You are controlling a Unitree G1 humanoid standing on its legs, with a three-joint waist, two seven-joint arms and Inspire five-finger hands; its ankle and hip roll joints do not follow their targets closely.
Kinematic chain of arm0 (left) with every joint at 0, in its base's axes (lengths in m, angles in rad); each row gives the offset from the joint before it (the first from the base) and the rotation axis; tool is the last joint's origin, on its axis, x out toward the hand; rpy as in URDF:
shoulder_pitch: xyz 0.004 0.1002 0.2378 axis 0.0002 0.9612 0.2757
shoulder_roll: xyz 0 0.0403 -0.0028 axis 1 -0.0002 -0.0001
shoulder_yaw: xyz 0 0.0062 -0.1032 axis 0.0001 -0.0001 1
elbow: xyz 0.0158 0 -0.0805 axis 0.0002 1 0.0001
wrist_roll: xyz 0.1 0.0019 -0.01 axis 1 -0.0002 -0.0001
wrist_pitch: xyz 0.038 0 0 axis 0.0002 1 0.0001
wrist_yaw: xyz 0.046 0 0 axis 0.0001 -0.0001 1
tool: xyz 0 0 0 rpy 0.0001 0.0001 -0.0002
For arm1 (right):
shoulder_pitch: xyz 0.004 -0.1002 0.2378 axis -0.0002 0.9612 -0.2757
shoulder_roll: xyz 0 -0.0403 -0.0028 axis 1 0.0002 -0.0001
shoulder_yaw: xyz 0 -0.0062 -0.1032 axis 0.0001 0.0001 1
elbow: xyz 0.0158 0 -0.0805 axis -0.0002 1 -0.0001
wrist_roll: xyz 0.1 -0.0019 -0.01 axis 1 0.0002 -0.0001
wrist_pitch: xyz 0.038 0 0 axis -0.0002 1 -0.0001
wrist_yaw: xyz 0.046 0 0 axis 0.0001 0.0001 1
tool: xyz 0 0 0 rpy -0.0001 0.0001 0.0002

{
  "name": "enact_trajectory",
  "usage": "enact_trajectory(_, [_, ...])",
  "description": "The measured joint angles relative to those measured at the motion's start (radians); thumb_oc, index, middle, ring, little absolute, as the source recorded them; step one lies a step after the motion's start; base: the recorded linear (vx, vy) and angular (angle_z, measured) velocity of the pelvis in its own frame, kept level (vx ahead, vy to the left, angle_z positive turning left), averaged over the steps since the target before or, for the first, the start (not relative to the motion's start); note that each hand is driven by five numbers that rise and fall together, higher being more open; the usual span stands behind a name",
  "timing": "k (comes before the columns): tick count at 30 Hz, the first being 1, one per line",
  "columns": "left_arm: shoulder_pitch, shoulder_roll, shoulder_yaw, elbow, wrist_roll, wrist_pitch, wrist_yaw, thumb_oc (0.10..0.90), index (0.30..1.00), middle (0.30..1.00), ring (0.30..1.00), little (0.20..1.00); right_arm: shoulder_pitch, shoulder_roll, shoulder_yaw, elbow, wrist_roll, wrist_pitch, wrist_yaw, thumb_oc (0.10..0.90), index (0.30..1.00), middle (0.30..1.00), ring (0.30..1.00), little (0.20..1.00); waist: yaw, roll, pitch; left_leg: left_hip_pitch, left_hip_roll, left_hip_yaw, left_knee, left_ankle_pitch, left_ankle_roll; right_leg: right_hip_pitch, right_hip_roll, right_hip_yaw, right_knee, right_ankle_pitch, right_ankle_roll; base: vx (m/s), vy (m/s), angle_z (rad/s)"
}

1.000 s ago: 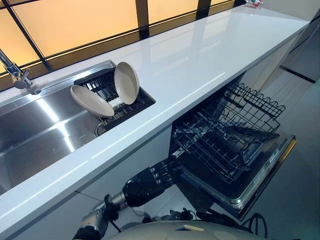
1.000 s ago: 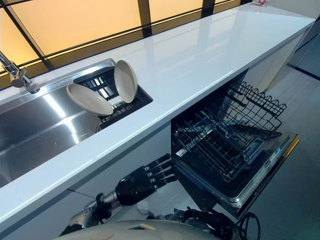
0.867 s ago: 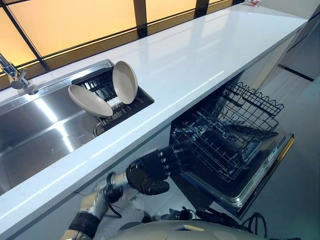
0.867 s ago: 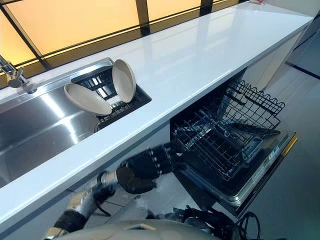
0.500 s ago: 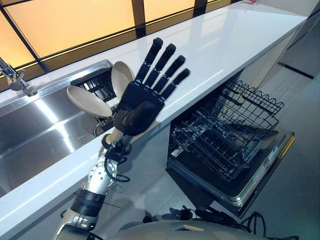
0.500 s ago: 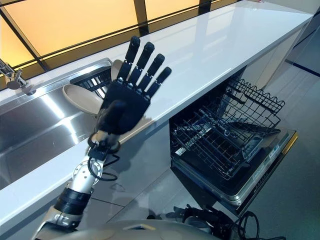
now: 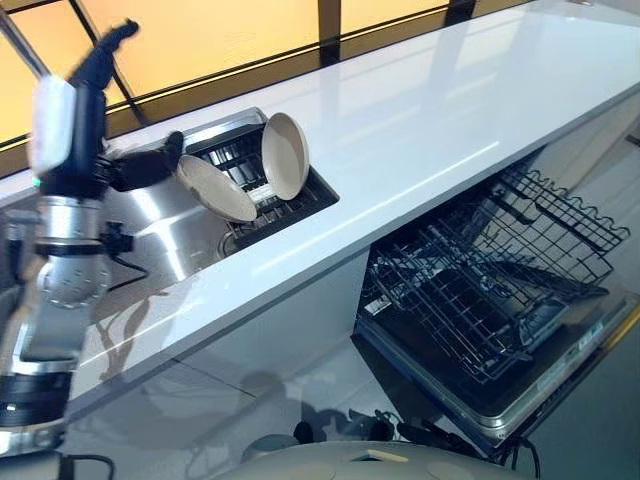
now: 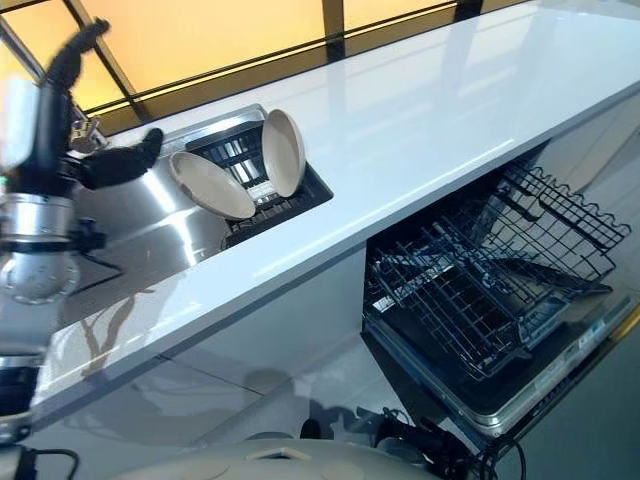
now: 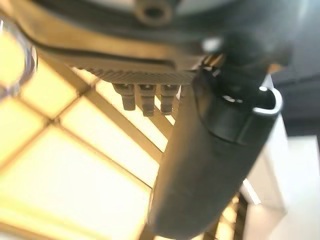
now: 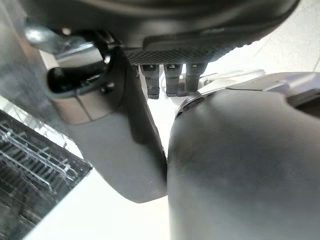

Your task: Pick up plates and place into dishwasher.

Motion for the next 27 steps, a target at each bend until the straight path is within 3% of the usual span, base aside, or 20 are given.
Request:
enact_trajectory(6, [0.038, 0.221, 0.004, 0.114, 0.235, 0.038, 0.024, 0.800, 0.900, 0.900, 0.900, 0.900, -0.006, -0.004, 0.000, -0.002, -0.002, 0.017, -0.021, 0.800, 0.900, 0.900, 0.900, 0.900, 0.009, 0.014, -0.017, -0.001, -0.001, 0.000, -0.004, 0.001, 0.000, -0.001, 0.000, 0.001, 0.000, 0.000, 0.000, 0.00, 0.000, 0.00])
enact_trajectory(9, [0.077, 0.298, 0.004, 0.167, 0.267, 0.039, 0.018, 0.800, 0.900, 0.900, 0.900, 0.900, -0.007, -0.010, 0.000, -0.010, -0.003, 0.023, -0.027, 0.800, 0.900, 0.900, 0.900, 0.900, 0.007, 0.025, -0.028, -0.002, 0.000, 0.000, -0.004, 0.001, -0.001, -0.002, 0.000, 0.001, 0.000, 0.000, 0.000, 0.00, 0.000, 0.00])
enact_trajectory(17, [0.112, 0.366, -0.033, 0.179, 0.272, 0.061, -0.145, 0.800, 0.900, 0.900, 0.900, 0.900, -0.002, -0.025, 0.001, -0.030, -0.012, 0.057, -0.043, 0.800, 0.900, 0.900, 0.900, 0.900, 0.011, 0.042, -0.046, -0.004, -0.001, -0.006, -0.004, 0.002, -0.003, -0.002, -0.001, -0.005, 0.000, 0.000, 0.000, -0.01, 0.002, 0.02])
enact_trajectory(27, [0.046, 0.409, -0.216, 0.176, 0.363, 0.057, -0.346, 0.800, 0.900, 0.900, 0.900, 0.900, -0.011, -0.035, 0.001, -0.035, -0.042, 0.072, -0.041, 0.800, 0.900, 0.900, 0.900, 0.900, -0.009, 0.048, -0.053, -0.024, -0.001, -0.007, -0.002, 0.013, -0.003, -0.019, 0.001, -0.012, 0.004, 0.002, -0.001, 0.00, 0.004, 0.01])
